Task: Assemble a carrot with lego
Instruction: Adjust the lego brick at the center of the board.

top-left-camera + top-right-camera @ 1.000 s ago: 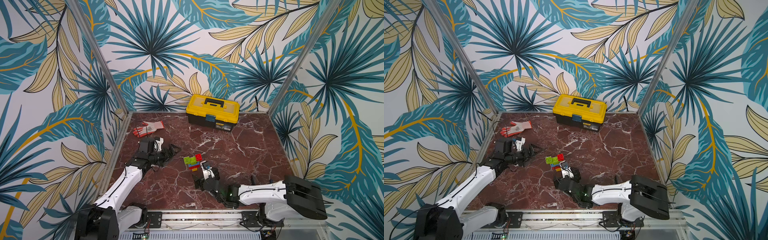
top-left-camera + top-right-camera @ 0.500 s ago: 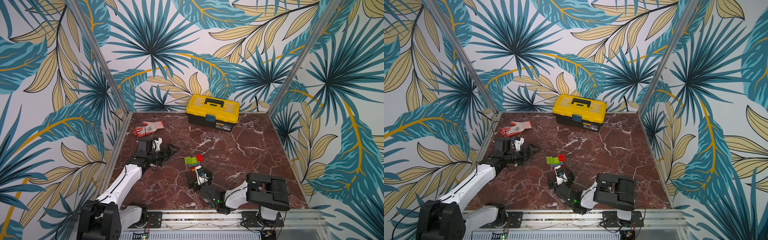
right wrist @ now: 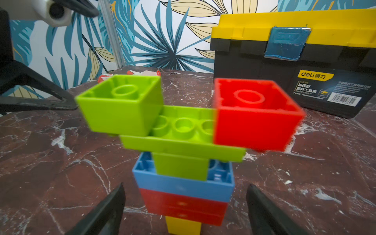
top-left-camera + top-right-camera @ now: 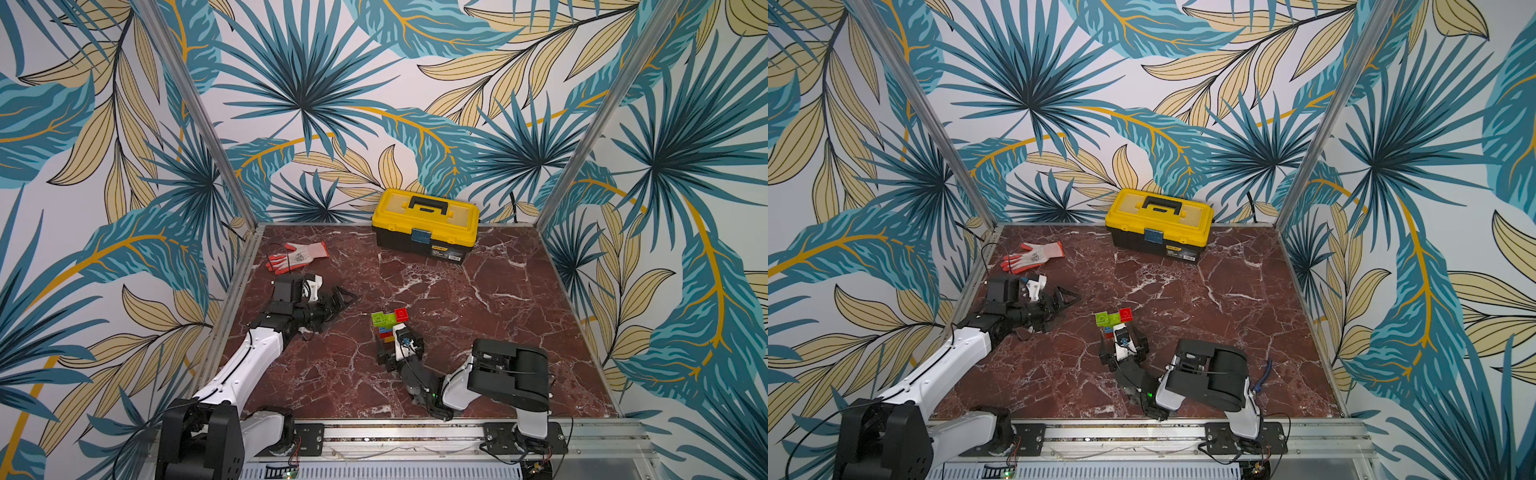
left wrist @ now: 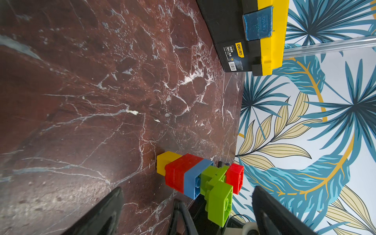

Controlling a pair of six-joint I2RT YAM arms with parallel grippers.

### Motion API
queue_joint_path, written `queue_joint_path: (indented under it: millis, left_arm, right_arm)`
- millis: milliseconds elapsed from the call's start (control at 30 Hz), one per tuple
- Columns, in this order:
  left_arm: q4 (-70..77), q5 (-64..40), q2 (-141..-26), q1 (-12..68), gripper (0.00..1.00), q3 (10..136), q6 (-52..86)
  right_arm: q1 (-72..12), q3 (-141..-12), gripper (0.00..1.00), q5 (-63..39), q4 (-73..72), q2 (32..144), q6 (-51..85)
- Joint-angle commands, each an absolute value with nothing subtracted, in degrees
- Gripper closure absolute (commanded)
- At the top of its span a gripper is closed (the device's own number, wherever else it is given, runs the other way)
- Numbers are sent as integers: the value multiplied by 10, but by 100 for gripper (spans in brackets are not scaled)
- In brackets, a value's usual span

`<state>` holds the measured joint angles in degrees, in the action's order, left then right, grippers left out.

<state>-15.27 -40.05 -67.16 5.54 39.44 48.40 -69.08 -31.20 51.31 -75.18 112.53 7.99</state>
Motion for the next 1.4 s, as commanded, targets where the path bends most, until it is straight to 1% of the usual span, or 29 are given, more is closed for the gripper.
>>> queue_joint_path:
  millis: [0, 33, 133, 233, 300, 367, 533, 600, 633, 700, 833, 933, 967, 1000, 1067, 1200, 1267, 1367]
  left_arm:
    - [-150, -403, -679, 47, 1, 413, 470]
    - [-150, -403, -681, 46, 1, 413, 469]
    - [-150, -403, -689, 44, 1, 416, 467]
    - [-150, -402, -693, 43, 1, 417, 465]
    - [-150, -400, -694, 42, 1, 417, 465]
    - [-150, -400, -695, 41, 1, 417, 465]
    - [-150, -402, -692, 40, 1, 417, 466]
    - [-150, -403, -690, 38, 1, 417, 465]
    - [-150, -407, -690, 37, 1, 418, 465]
    - [-150, -412, -688, 31, 1, 418, 465]
    - [-150, -425, -678, 13, 1, 412, 462]
    - [-153, -443, -672, 5, 1, 413, 448]
    - [-167, -441, -668, 6, 1, 414, 438]
    - [-175, -440, -663, 5, 1, 414, 431]
    - [-194, -436, -652, 5, 0, 416, 408]
    - [-269, -387, -632, 6, 1, 437, 348]
    - [-311, -350, -618, 6, 1, 453, 319]
    - [-316, -341, -601, 6, 1, 457, 322]
  right_arm:
    - [-679, -322, 15, 496, -779, 1136, 67]
    - [-677, -323, 18, 491, -779, 1138, 67]
    - [-675, -327, 23, 482, -780, 1143, 63]
    - [-674, -329, 32, 476, -781, 1150, 65]
    - [-674, -331, 43, 471, -779, 1151, 63]
    - [-674, -332, 49, 468, -775, 1151, 63]
    - [-674, -330, 50, 466, -764, 1140, 63]
    - [-674, -329, 50, 458, -742, 1118, 59]
    - [-673, -328, 50, 454, -706, 1093, 66]
    - [-667, -335, 49, 429, -580, 1021, 97]
    - [-627, -397, 52, 321, -222, 878, 183]
    - [-591, -484, 53, 232, 37, 831, 211]
    - [-576, -524, 53, 195, 130, 833, 219]
    - [-566, -558, 53, 180, 208, 838, 228]
    - [-543, -613, 53, 125, 318, 859, 228]
    - [-517, -705, 54, 65, 455, 932, 227]
    - [-509, -769, 54, 37, 527, 992, 223]
    - [-505, -839, 55, 14, 580, 1068, 210]
